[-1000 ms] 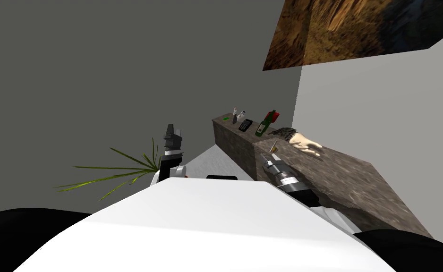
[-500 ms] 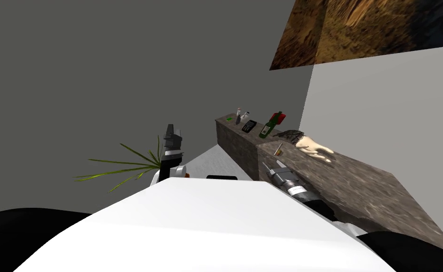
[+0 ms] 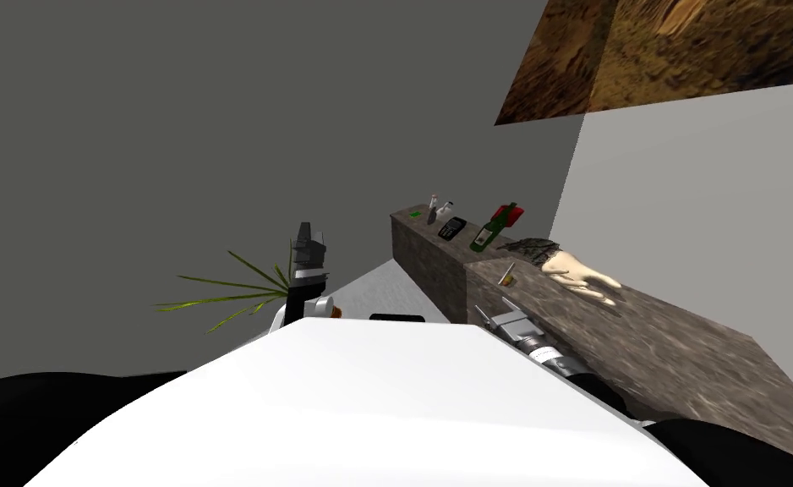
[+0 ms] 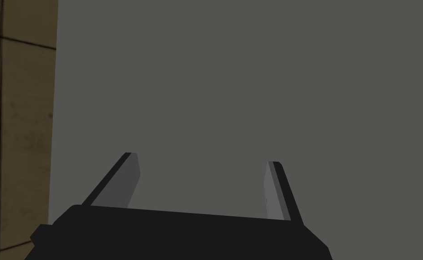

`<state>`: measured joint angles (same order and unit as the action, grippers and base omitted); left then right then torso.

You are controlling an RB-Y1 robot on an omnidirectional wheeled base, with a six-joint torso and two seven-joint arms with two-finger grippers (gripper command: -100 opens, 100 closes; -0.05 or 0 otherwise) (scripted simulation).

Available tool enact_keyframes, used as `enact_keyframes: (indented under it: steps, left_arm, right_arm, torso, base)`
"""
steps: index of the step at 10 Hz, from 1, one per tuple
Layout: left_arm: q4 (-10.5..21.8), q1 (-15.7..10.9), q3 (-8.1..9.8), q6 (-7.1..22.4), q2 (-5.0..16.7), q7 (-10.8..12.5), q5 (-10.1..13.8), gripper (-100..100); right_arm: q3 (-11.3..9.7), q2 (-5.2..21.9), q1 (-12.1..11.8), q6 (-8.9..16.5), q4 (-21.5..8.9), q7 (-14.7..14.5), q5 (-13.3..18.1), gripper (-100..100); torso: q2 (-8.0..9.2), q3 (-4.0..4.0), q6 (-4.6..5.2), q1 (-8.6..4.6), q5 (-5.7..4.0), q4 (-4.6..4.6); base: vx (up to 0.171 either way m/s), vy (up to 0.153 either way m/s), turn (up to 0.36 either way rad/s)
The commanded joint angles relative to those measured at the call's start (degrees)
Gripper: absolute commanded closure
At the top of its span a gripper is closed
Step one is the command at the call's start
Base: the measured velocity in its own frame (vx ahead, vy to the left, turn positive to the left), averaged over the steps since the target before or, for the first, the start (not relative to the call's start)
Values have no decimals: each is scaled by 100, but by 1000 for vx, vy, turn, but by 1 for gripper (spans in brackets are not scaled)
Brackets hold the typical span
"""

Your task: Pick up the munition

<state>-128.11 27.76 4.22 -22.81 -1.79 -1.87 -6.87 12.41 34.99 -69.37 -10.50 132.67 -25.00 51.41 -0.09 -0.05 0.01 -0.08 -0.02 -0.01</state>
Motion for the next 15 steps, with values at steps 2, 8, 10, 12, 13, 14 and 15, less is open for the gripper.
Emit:
enact_keyframes:
  steps: [2,8,10,12,13,14,15]
  left_arm:
    - [0,0,0,0,0,0,0,0]
    - [0,0,0,0,0,0,0,0]
    - [0,0,0,0,0,0,0,0]
    - [0,0,0,0,0,0,0,0]
    - [0,0,1,0,0,0,0,0]
    - [0,0,0,0,1,0,0,0]
    - [0,0,1,0,1,0,0,0]
  right_arm:
    - [105,164,-314,10,-27,-202,380,-100]
    - [269,627,-1068,172,-46,-690,1272,-100]
    - [311,765,-1301,214,-57,-851,1555,-100]
    - [344,894,-1522,249,-70,-1009,1828,-100]
    - [367,1016,-1731,278,-87,-1164,2058,-100]
    - [382,1130,-1928,300,-107,-1315,2241,-100]
    - [382,1130,-1928,300,-107,-1315,2344,-100]
  torso:
    - [-2,-1,-3,-3,-1,0]
    - [-9,-5,-3,-17,-4,-2]
    - [-10,-6,-4,-17,-4,-2]
    - [-11,-6,-3,-14,-4,-2]
    - [-10,-6,-1,-13,-4,-2]
    - [-16,-9,-3,-22,-6,-3]
    - [-21,-12,-4,-36,-9,-5]
  base:
    - [30,-24,108]
    - [39,-44,138]
    - [41,-56,152]
    - [42,-53,130]
    - [57,-78,199]
    - [69,-115,287]
    - [47,-97,118]
